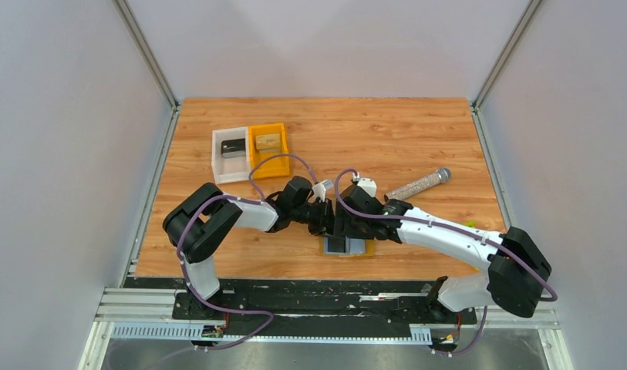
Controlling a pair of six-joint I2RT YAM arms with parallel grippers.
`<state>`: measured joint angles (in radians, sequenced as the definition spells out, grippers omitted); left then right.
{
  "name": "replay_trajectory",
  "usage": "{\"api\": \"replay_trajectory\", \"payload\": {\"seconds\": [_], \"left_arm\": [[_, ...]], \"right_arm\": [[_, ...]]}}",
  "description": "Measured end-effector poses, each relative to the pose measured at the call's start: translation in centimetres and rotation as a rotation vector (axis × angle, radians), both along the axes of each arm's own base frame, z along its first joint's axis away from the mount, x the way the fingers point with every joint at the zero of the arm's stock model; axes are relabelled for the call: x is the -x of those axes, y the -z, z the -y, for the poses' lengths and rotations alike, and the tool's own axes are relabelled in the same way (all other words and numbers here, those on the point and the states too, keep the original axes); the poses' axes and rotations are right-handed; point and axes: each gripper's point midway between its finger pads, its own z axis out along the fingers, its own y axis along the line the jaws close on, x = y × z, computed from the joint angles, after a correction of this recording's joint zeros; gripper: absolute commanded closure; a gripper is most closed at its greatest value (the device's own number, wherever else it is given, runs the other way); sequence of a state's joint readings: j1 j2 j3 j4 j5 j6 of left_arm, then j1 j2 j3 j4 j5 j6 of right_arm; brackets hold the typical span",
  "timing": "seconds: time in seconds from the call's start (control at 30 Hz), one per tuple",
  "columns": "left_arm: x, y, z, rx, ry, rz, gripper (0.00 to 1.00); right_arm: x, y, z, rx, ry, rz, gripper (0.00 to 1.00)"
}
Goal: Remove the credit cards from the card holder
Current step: Remove the credit card from the card holder.
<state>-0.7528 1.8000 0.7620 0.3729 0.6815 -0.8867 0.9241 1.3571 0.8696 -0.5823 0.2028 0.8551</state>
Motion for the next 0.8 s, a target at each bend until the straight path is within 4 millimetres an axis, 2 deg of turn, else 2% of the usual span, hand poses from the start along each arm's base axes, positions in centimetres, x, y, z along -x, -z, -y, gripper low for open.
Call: {"api": "replay_trajectory", "payload": {"seconds": [0.13, 0.27, 0.4, 0.57, 0.8], "left_arm": [[0.9, -0.6, 1.2, 0.025, 0.034, 0.009, 0.80], [1.4, -1.0, 2.6, 0.047, 0.061, 0.018, 0.80], [1.8, -0.7, 3.0, 0.044, 0.067, 0.017, 0.79], [1.6, -0.2, 2.9, 0.026, 0.056, 0.019, 0.79], [1.0, 1.1, 2.1, -0.051, 0.008, 0.028, 0.79]], "right_arm": [[0.2, -1.4, 0.3, -0.024, -0.005, 0.020, 0.47], [0.1, -3.9, 0.5, -0.081, -0.008, 0.078, 0.53], [0.1, -5.3, 0.6, -0.111, -0.016, 0.117, 0.61], [0.1, -4.8, 0.8, -0.095, -0.021, 0.111, 0.65], [0.0, -1.6, 2.2, -0.043, 0.005, 0.053, 0.68]]}}
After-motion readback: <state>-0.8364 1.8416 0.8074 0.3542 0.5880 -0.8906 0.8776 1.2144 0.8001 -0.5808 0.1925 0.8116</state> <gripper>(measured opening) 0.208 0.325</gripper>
